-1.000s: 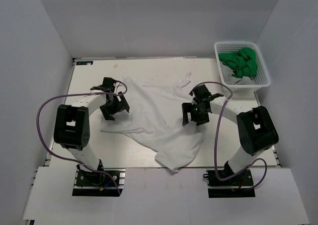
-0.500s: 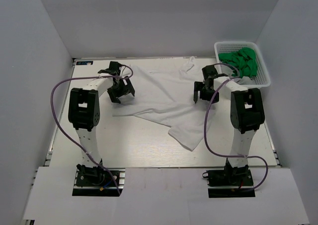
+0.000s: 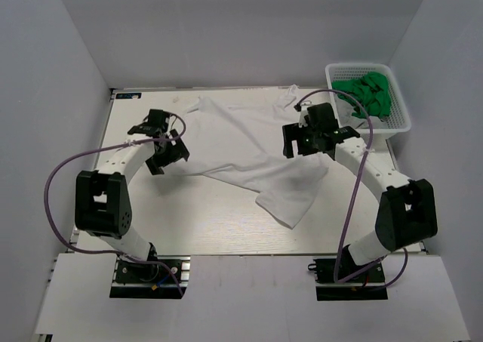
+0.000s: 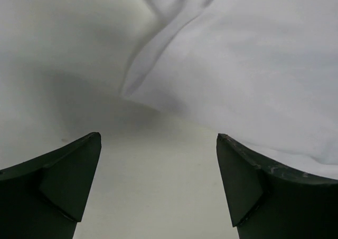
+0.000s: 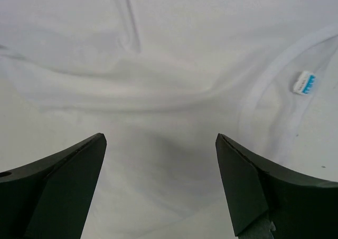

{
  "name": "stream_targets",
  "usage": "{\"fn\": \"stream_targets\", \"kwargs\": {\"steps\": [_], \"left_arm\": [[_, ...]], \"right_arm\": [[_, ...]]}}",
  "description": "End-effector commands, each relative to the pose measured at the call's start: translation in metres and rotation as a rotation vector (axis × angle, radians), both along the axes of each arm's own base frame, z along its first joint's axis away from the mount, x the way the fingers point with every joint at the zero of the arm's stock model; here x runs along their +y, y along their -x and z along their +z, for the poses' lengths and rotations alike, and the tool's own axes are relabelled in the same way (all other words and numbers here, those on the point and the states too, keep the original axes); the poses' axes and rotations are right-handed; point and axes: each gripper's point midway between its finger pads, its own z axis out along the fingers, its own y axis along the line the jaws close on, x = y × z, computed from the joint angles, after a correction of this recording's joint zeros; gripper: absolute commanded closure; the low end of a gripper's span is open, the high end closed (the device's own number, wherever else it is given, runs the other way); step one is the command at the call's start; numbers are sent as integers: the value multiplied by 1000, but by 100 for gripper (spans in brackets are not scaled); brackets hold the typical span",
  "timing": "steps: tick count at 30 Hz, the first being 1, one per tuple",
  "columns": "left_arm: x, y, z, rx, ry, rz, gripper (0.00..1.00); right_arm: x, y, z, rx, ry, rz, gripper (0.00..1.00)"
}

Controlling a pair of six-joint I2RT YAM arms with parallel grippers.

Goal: Fold and stack the t-shirts
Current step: Flatten out the tshirt

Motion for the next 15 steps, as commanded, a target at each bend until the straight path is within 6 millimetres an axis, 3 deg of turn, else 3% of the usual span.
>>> {"fn": "stream_targets", "kwargs": {"steps": [1,3,4,6,8,10,12,14,15], "left_arm": [[19,18,-25,15,-30,110,0],[14,17,-33,-15,0,100,0],[13,5,-31,-69,9,100,0],[21,-2,-31,-104,-15,123,0],[32,-6,-44,-84,-40,152,0],[29,-15,-46,-100,-30,138,11],[24,-28,-47,-129,-4,128,30],[18,-31,-50,-123,21,104,42],[18,-36,-50,-119,16,95,61]], "right_arm": [[18,23,-7,33,-59,64,10],[25,37,-9,58,-71,85,10],[25,41,-11,69,-70,84,10],[26,46,-6,56,-73,79,10],[23,48,-4,41,-64,60,10],[21,50,0,33,-70,44,10],[21,51,-1,36,-67,41,10],[20,52,-2,47,-65,28,10],[19,52,-3,49,-64,23,10]]}}
